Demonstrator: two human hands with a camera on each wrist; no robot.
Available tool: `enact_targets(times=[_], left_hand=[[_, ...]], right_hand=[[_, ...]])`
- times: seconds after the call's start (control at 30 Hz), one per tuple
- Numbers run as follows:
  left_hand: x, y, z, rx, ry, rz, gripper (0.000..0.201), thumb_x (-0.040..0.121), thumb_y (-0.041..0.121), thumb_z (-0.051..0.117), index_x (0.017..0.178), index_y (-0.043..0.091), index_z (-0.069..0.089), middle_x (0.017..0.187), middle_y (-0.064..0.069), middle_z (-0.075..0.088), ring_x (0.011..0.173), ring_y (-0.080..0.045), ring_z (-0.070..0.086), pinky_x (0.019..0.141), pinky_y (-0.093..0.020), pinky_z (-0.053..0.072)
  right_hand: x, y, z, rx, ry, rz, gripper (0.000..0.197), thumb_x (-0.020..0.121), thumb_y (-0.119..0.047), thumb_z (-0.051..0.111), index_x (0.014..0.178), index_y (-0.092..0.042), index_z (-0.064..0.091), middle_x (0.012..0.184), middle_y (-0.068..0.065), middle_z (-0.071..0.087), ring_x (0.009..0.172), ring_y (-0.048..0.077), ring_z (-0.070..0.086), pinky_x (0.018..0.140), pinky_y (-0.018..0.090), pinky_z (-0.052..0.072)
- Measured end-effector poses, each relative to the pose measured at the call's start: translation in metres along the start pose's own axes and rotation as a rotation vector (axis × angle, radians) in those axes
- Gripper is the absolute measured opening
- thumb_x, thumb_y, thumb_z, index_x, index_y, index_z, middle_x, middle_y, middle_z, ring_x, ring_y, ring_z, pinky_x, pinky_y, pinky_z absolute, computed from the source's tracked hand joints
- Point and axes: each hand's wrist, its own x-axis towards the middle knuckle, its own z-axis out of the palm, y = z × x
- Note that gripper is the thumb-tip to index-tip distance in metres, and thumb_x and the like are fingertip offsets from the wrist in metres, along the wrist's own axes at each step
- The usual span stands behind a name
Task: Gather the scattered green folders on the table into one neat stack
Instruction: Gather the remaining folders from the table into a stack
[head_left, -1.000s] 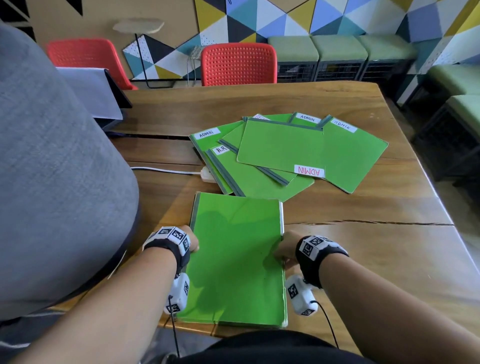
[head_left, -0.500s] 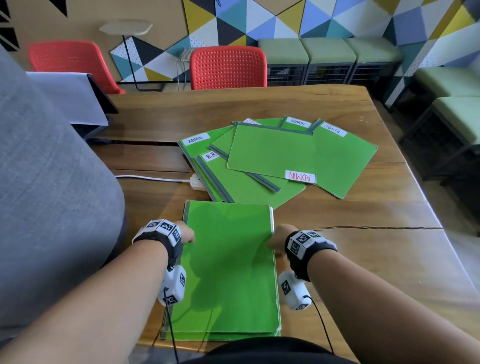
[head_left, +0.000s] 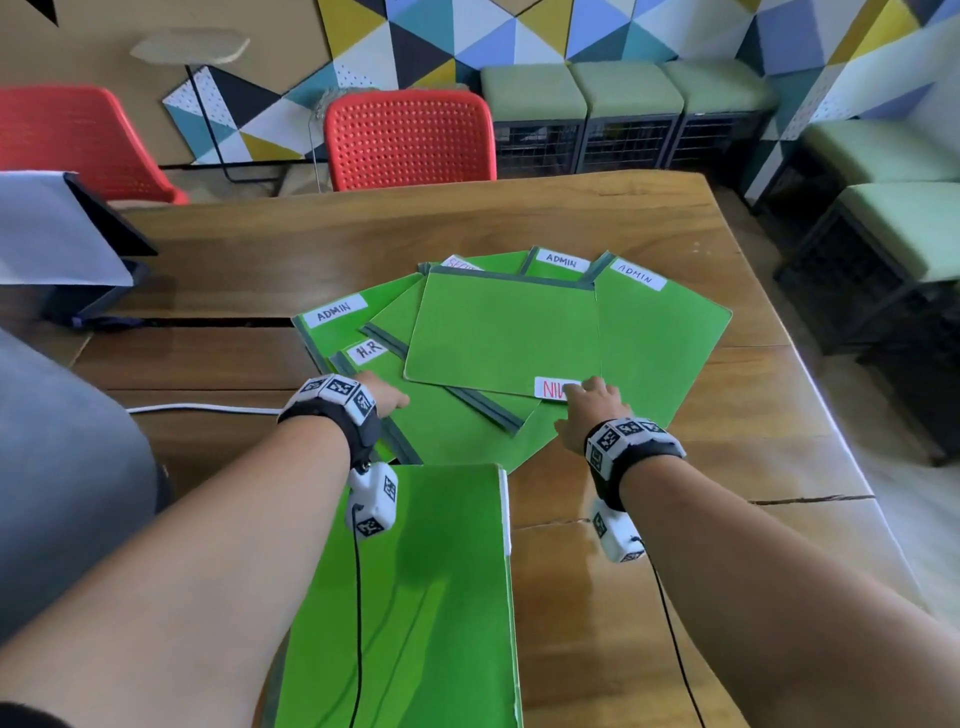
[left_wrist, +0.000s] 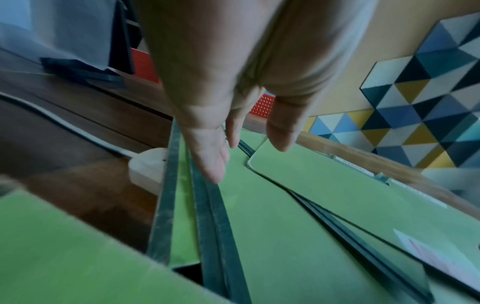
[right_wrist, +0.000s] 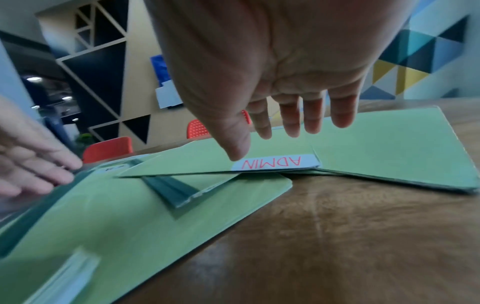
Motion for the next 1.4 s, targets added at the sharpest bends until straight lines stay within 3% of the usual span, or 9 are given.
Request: enact_targets(times=[0.03,0.2,0.3,0.5,0.63,0.93,1.1,1.23,1.4], left_hand=[[0.011,0.006,0.003,-0.012,0.006,-0.004,0.027,0.091,0.026,0.062,0.097,0.0,0.053,0.075,-0.009,0.052,0.08,-0.026,0.057,0.087,-0.036,0.055],[0.038,0.031,0.003,0.052,0.132,0.042,0.039,0.092,0.028,0.055,0.064,0.012,0.032,0.066,-0.004,0.047,0.054,-0.017,0.046,0.046,-0.021,0.034],[0.061,0.038,-0.008,0.103,0.192,0.023,0.032,0.089,0.028,0.058,0.112,0.006,0.054,0.105,-0.013,0.063,0.087,-0.029,0.063,0.067,-0.03,0.051],[0.115,0.045,-0.021,0.032,0.238,0.036,0.068,0.091,0.008,0.051,0.152,0.015,0.021,0.134,-0.017,0.051,0.113,-0.036,0.058,0.089,-0.042,0.052],[0.131,0.047,-0.022,0.058,0.258,0.093,0.072,0.089,-0.003,0.048,0.153,0.018,0.022,0.15,-0.019,0.032,0.131,-0.038,0.042,0.102,-0.048,0.045],[0.126,0.053,-0.014,0.16,0.22,0.207,0.043,0.097,0.041,0.045,0.132,0.018,0.058,0.143,-0.012,0.049,0.125,-0.033,0.051,0.107,-0.042,0.04],[0.104,0.051,0.006,0.14,0.208,0.172,0.064,0.089,0.032,0.063,0.144,0.009,0.037,0.145,-0.014,0.042,0.13,-0.032,0.047,0.105,-0.042,0.041],[0.095,0.035,0.017,0.148,0.211,0.218,0.074,0.084,0.033,0.068,0.145,0.012,0.032,0.146,-0.012,0.043,0.132,-0.032,0.047,0.108,-0.043,0.041],[0.08,0.028,0.008,0.207,0.15,0.251,0.077,0.088,0.036,0.062,0.15,0.014,0.024,0.147,-0.012,0.043,0.131,-0.031,0.047,0.106,-0.042,0.042]], right_hand=[[0.009,0.003,-0.001,0.04,0.001,0.033,0.048,0.089,-0.028,0.062,0.134,-0.02,0.046,0.133,0.01,0.044,0.12,0.027,0.044,0.1,0.046,0.045],[0.048,0.012,-0.006,0.149,0.003,0.189,0.069,0.085,-0.049,0.063,0.142,-0.023,0.032,0.138,0.016,0.039,0.125,0.034,0.042,0.1,0.049,0.041],[0.068,0.019,-0.003,0.262,-0.005,0.32,0.082,0.079,-0.063,0.061,0.143,-0.021,0.03,0.14,0.017,0.04,0.129,0.036,0.039,0.103,0.051,0.037],[0.086,0.018,0.009,0.242,0.019,0.369,0.086,0.073,-0.056,0.072,0.139,-0.024,0.027,0.129,0.017,0.041,0.121,0.034,0.04,0.099,0.047,0.036],[0.092,0.016,0.014,0.298,0.01,0.412,0.089,0.07,-0.055,0.074,0.139,-0.023,0.027,0.126,0.017,0.039,0.119,0.034,0.039,0.099,0.049,0.038],[0.095,0.009,0.014,0.364,-0.047,0.433,0.077,0.071,-0.056,0.073,0.128,-0.016,0.04,0.124,0.014,0.04,0.118,0.032,0.039,0.1,0.047,0.04],[0.083,-0.006,0.01,0.505,-0.112,0.477,0.067,0.075,-0.041,0.075,0.122,-0.009,0.041,0.124,0.013,0.038,0.113,0.029,0.045,0.096,0.041,0.045],[0.08,0.001,0.011,0.807,-0.056,0.592,0.047,0.082,-0.019,0.071,0.111,-0.005,0.038,0.111,0.008,0.047,0.081,0.02,0.053,0.072,0.03,0.051],[0.065,0.021,0.0,0.948,0.007,0.531,0.047,0.09,-0.015,0.061,0.134,-0.004,0.049,0.086,0.006,0.066,0.073,0.018,0.064,0.07,0.032,0.059]])
